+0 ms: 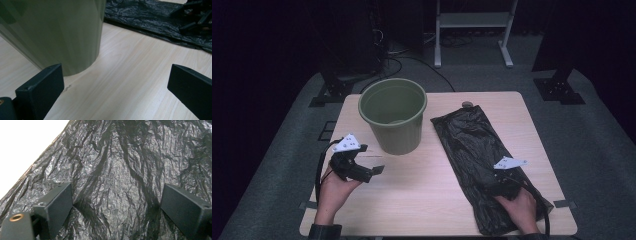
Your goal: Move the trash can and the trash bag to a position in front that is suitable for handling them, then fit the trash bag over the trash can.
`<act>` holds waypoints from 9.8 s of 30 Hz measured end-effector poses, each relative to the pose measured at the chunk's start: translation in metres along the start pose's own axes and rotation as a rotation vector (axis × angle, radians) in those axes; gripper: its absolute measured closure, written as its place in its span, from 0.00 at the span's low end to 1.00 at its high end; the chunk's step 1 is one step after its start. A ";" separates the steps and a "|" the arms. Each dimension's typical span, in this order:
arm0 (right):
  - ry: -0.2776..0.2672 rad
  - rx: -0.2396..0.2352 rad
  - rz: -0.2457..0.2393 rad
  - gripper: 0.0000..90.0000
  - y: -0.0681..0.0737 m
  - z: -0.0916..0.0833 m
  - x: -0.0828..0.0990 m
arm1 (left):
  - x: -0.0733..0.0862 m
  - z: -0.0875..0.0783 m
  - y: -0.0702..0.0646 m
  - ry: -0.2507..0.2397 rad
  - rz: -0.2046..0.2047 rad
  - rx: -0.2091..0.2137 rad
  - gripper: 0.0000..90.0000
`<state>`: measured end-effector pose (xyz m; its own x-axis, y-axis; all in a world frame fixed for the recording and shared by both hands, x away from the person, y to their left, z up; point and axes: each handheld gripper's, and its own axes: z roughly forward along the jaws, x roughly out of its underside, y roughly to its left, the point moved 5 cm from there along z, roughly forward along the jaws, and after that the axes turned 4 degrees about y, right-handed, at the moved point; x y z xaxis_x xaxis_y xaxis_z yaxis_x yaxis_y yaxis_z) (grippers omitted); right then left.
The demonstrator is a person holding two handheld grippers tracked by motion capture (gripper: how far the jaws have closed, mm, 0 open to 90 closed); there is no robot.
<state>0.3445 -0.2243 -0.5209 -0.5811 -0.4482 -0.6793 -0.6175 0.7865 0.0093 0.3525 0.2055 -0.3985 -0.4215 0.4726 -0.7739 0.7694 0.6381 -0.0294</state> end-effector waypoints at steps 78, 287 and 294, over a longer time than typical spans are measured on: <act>0.000 0.001 0.000 0.10 0.000 0.000 0.000 | -0.091 0.013 0.098 0.038 -0.051 -0.049 0.00; -0.015 0.036 0.132 0.10 -0.082 0.004 -0.025 | 0.093 0.074 0.012 0.162 -0.029 -0.092 0.00; 0.007 0.054 0.130 0.13 -0.086 0.016 -0.022 | 0.093 0.074 0.012 0.162 -0.028 -0.091 0.00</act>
<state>0.4186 -0.2750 -0.5180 -0.6583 -0.3443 -0.6694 -0.5076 0.8597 0.0571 0.3583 0.2118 -0.5178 -0.5192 0.5411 -0.6615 0.7128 0.7012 0.0141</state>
